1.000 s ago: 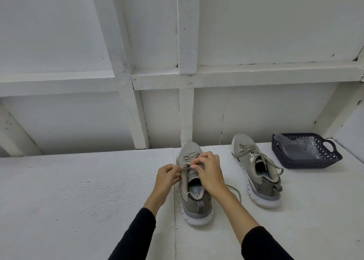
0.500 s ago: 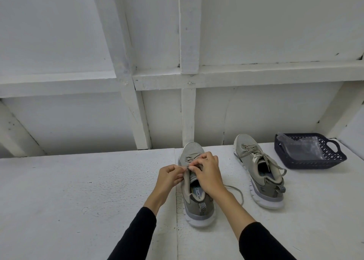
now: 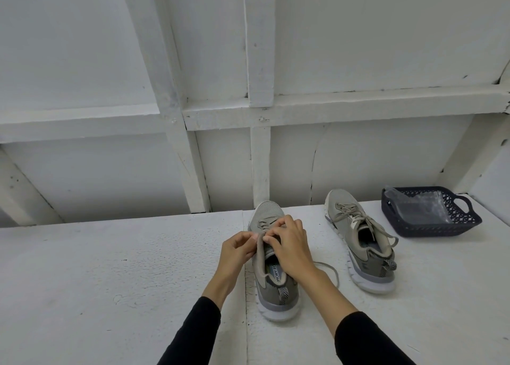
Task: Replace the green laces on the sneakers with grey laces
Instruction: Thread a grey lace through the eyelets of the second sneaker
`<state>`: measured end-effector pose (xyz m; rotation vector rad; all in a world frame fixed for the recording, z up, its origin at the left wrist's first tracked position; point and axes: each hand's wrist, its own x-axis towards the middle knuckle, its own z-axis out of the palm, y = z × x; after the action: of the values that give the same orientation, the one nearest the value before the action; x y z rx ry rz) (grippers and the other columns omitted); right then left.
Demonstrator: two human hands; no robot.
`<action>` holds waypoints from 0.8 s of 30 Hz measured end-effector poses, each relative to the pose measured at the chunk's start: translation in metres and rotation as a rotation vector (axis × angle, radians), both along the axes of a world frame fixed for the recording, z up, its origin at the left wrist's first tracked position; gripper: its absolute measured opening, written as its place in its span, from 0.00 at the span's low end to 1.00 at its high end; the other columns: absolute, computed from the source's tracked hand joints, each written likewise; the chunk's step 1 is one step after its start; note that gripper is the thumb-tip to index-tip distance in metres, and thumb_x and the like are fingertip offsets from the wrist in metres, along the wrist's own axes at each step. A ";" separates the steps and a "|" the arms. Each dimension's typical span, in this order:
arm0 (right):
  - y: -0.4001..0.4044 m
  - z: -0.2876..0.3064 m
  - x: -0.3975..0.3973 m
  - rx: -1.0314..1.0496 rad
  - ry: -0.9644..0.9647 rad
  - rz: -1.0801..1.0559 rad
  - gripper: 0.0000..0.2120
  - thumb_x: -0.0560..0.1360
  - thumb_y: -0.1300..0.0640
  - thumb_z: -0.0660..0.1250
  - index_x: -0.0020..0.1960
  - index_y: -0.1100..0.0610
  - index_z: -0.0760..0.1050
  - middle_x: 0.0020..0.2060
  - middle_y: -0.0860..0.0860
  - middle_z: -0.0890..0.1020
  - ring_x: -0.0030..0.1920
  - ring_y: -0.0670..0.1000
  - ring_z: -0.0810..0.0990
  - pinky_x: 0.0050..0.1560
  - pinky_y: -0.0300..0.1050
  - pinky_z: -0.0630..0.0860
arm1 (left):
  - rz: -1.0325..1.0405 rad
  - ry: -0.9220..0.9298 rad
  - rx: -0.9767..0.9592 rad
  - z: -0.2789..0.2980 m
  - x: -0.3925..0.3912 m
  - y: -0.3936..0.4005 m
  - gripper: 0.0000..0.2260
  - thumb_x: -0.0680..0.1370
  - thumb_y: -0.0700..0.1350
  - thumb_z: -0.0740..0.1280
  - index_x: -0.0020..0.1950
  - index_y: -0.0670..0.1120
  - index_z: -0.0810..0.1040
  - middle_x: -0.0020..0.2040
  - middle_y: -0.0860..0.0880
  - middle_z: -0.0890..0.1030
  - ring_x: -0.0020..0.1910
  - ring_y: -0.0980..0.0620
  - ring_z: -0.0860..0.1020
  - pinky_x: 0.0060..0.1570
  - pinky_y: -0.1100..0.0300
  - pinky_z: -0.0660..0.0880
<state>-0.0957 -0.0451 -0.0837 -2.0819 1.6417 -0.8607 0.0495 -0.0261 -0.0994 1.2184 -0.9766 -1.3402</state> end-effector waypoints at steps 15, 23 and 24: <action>0.005 -0.013 -0.006 0.332 -0.334 -0.377 0.35 0.69 0.45 0.74 0.68 0.55 0.61 0.65 0.54 0.67 0.67 0.56 0.64 0.62 0.54 0.65 | 0.332 -0.792 -0.043 -0.022 0.051 -0.005 0.05 0.84 0.39 0.52 0.55 0.47 0.65 0.39 0.46 0.74 0.35 0.51 0.69 0.33 0.59 0.66; 0.004 -0.017 -0.006 0.345 -0.379 -0.362 0.26 0.71 0.45 0.73 0.61 0.52 0.65 0.60 0.51 0.74 0.61 0.55 0.73 0.61 0.57 0.70 | -0.081 -0.866 -0.071 -0.007 0.020 -0.008 0.13 0.79 0.63 0.58 0.44 0.61 0.79 0.55 0.60 0.76 0.61 0.55 0.64 0.56 0.51 0.54; 0.004 -0.017 -0.006 0.341 -0.374 -0.358 0.24 0.71 0.44 0.72 0.59 0.51 0.66 0.60 0.51 0.74 0.61 0.55 0.73 0.60 0.57 0.70 | -0.102 -0.806 -0.075 -0.007 0.016 -0.007 0.13 0.79 0.63 0.60 0.43 0.60 0.78 0.53 0.60 0.77 0.61 0.55 0.67 0.58 0.50 0.57</action>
<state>-0.1022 -0.0410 -0.1008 -1.3310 1.8187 -0.9310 0.0660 -0.0329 -0.1061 1.7090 -1.6442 -0.8582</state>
